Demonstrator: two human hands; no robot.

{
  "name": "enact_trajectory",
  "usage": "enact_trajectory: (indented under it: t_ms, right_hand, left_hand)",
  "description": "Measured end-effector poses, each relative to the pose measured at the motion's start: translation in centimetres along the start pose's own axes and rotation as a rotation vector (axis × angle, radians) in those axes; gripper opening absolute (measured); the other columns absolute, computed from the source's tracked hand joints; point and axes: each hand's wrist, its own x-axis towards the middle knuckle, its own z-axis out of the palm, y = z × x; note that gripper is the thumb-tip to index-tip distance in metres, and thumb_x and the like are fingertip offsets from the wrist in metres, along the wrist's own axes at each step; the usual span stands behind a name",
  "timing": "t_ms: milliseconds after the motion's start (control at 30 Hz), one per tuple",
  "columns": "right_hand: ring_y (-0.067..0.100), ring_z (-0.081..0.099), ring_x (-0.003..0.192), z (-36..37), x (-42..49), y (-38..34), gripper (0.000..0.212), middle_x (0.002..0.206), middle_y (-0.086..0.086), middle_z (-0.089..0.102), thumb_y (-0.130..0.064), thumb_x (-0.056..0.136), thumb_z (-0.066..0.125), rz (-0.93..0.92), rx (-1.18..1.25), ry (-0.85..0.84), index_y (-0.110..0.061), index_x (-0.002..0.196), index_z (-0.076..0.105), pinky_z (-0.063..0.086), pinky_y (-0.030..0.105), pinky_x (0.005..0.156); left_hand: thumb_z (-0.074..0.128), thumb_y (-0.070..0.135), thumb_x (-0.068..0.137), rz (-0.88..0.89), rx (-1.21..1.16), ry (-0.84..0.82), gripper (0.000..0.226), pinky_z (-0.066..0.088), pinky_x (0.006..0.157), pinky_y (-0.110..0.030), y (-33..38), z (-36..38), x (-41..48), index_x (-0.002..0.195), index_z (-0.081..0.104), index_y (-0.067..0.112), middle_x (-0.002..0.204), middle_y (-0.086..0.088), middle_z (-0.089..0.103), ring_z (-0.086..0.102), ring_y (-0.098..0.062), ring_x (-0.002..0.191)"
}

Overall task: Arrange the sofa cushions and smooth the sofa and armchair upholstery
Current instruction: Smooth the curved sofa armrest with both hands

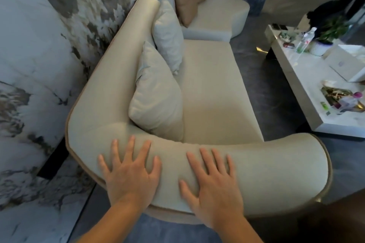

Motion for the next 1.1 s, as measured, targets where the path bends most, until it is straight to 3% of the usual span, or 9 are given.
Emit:
enact_trajectory:
  t_ms: [200, 500, 767, 1100]
  right_hand:
    - [0.036, 0.049, 0.13, -0.5, 0.1, -0.3, 0.068, 0.14, 0.008, 0.057, -0.065, 0.076, 0.055, -0.007, 0.029, 0.031, -0.031, 0.135, 0.056, 0.03, 0.063, 0.107]
    - [0.033, 0.049, 0.13, 0.1, 0.5, -1.0, 0.067, 0.139, 0.005, 0.057, -0.063, 0.079, 0.05, 0.02, -0.047, 0.039, -0.032, 0.14, 0.051, 0.033, 0.06, 0.106]
    - [0.036, 0.059, 0.119, 0.9, 1.7, -1.7, 0.064, 0.129, 0.008, 0.065, -0.06, 0.072, 0.053, 0.023, -0.034, 0.183, -0.03, 0.127, 0.065, 0.038, 0.06, 0.1]
    - [0.038, 0.061, 0.115, 2.0, 6.4, -3.8, 0.066, 0.125, 0.009, 0.068, -0.062, 0.067, 0.054, 0.036, -0.016, 0.193, -0.031, 0.123, 0.067, 0.04, 0.062, 0.096]
  left_hand:
    - [0.024, 0.068, 0.082, -0.026, -0.002, -0.043, 0.06, 0.005, 0.112, -0.063, 0.3, -0.5, 0.2, 0.137, 0.041, 0.052, 0.154, 0.012, 0.034, 0.011, -0.032, 0.145]
    - [0.029, 0.067, 0.08, -0.005, -0.073, -0.046, 0.059, 0.001, 0.112, -0.064, 0.1, -1.0, 0.7, 0.134, 0.046, 0.051, 0.149, 0.014, 0.041, 0.012, -0.033, 0.145]
    - [0.028, 0.07, 0.075, -0.003, -0.136, -0.038, 0.058, -0.006, 0.111, -0.065, -0.4, -1.4, 2.6, 0.128, 0.048, 0.056, 0.147, 0.024, 0.04, 0.009, -0.028, 0.146]
    - [0.027, 0.073, 0.074, -0.01, -0.153, -0.007, 0.058, -0.008, 0.111, -0.062, -1.9, -0.7, 7.8, 0.127, 0.047, 0.06, 0.146, 0.03, 0.038, 0.007, -0.022, 0.146]
